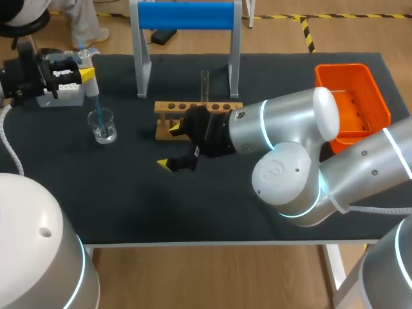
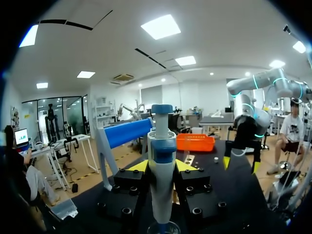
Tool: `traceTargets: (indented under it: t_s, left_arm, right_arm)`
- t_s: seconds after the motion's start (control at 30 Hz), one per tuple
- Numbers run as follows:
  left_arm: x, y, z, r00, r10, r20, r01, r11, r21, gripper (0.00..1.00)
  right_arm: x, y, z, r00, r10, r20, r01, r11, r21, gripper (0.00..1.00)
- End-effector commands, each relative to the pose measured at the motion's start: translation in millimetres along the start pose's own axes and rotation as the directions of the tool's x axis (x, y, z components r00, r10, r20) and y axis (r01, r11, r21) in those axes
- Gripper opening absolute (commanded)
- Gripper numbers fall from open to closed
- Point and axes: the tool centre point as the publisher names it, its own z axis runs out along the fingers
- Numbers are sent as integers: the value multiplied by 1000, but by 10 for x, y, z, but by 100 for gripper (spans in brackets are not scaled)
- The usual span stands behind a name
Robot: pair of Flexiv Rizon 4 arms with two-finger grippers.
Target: Invert the test tube, pick up the pipette, mount the tip to pipette, aspirate from beaker and dispense into the tube, eject the tip, return the pipette, and cap with the stopper.
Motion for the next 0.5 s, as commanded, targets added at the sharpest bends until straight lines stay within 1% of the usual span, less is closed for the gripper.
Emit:
traceTargets:
  t_s: [0.03, 0.43, 0.5]
  left_arm:
    - [1, 4, 0, 1000, 1, 1, -1, 1000, 2, 0]
    - [1, 4, 0, 1000, 1, 1, -1, 1000, 2, 0]
    - [1, 4, 0, 1000, 1, 1, -1, 1000, 2, 0]
  right_arm:
    - [11, -9, 16, 1000, 1, 3, -1, 1000, -2, 100]
    - [11, -9, 16, 1000, 1, 3, -1, 1000, -2, 100]
    - [11, 24, -24, 1000, 0, 4, 0, 1000, -5, 100]
